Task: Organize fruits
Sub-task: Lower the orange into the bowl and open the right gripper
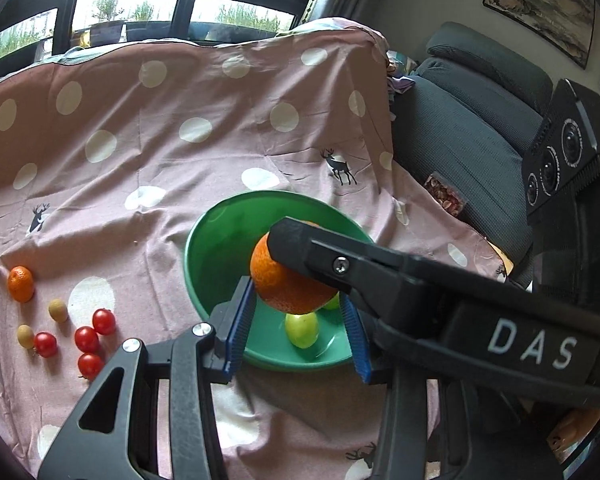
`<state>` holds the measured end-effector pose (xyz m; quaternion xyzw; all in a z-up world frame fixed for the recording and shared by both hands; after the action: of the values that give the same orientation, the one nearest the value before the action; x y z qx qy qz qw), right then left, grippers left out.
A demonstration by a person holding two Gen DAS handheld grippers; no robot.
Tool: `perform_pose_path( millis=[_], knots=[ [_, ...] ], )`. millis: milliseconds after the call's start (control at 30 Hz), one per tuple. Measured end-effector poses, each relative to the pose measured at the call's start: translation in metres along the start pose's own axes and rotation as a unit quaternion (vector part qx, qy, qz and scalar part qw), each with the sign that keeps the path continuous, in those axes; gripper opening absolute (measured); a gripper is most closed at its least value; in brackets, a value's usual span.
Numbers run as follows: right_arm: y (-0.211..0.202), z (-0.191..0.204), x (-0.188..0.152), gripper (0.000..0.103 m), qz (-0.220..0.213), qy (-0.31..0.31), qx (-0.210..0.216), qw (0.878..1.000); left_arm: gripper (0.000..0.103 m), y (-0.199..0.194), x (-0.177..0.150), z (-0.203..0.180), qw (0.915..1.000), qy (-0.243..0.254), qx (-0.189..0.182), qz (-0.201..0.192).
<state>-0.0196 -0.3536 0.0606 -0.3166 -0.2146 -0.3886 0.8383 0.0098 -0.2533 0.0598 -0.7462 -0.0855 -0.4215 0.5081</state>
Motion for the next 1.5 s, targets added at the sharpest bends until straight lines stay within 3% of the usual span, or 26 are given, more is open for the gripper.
perform_pose_path(
  millis=[567,1200,1500],
  knots=[
    [-0.020,-0.049,0.010,0.046,-0.019,0.030,-0.051,0.998,0.043,0.040,0.002,-0.036,0.9989,0.005,-0.033,0.034],
    [0.004,-0.077,0.002,0.046,0.025,0.068,-0.077,0.994,0.043,0.079,-0.009,-0.027,0.9938,-0.025,-0.040,0.101],
    [0.010,-0.085,0.001,0.046,0.035,0.081,-0.075,0.993,0.043,0.084,-0.011,-0.028,0.9937,-0.023,-0.026,0.106]
  ],
)
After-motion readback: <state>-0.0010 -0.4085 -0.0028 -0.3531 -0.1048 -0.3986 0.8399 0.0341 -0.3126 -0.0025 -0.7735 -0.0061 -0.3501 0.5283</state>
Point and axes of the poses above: each gripper's, at about its wrist camera, not at the fingertips, and y roughly the way its jaws point, z to its left, x to its top, the point moved 3 cm from there along y, roughly the way its jaws point, and after that the axes turned 15 degrees about x, right-handed, at the moved point
